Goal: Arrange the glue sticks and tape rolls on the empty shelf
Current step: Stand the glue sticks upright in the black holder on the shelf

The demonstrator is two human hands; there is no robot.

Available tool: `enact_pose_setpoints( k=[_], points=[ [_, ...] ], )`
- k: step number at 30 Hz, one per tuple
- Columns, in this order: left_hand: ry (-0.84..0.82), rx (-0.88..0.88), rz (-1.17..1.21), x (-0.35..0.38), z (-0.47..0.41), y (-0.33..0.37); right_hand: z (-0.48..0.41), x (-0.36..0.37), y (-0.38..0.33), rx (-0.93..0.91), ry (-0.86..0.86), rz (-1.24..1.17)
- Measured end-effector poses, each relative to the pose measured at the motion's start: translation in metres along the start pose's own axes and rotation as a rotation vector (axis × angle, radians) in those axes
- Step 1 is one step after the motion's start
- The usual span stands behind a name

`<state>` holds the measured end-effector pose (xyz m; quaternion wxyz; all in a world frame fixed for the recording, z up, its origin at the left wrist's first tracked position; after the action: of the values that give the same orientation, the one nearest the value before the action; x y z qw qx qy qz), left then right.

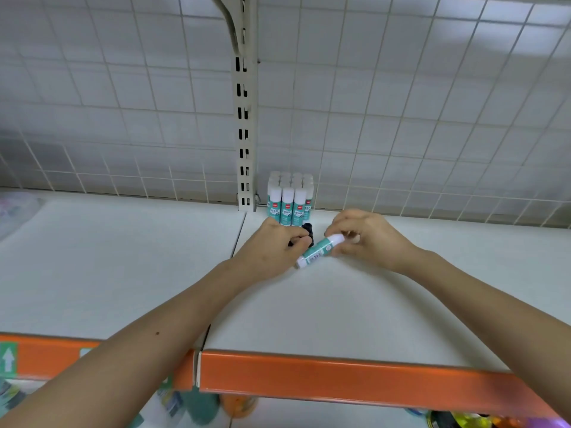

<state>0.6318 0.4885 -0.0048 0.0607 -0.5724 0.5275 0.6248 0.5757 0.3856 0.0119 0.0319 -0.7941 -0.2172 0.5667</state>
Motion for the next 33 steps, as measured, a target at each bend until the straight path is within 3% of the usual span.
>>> enact_pose_setpoints(
  k=[5, 9, 11, 15, 19, 21, 26, 33],
  points=[
    [-0.154, -0.159, 0.109, 0.013, -0.003, 0.001, -0.004, -0.022, -0.019, -0.209, 0.145, 0.168],
    [-0.234, -0.275, 0.364, 0.019, -0.003, 0.0, -0.008, -0.027, -0.023, -0.236, 0.187, 0.162],
    [-0.181, -0.302, 0.479, 0.016, -0.005, -0.003, -0.009, -0.037, -0.014, -0.113, 0.299, 0.016],
    [-0.019, -0.309, 0.576, 0.007, -0.009, -0.008, -0.003, -0.039, 0.021, 0.326, 0.458, -0.352],
    [0.006, -0.306, 0.588, 0.011, -0.012, -0.003, -0.013, -0.037, 0.016, 0.357, 0.425, -0.335],
    [0.034, -0.297, 0.529, 0.008, -0.012, -0.004, -0.018, -0.035, 0.017, 0.36, 0.405, -0.339],
    [0.072, -0.073, -0.171, 0.008, -0.014, -0.011, -0.035, -0.04, 0.021, 0.313, 0.393, -0.143],
    [-0.029, -0.058, -0.351, 0.021, -0.016, -0.025, -0.05, -0.031, 0.024, 0.306, 0.442, -0.1]
  ],
)
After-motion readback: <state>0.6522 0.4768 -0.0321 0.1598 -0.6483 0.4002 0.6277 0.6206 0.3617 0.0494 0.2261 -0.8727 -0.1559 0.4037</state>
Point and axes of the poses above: each hand's wrist, its own z-axis away from the middle knuckle, its own x-axis out of the palm, y = z × x, the point moved 9 cm from there along -z, towards the middle knuckle, and after that the axes turned 10 degrees about -x, right-handed, at the moved point
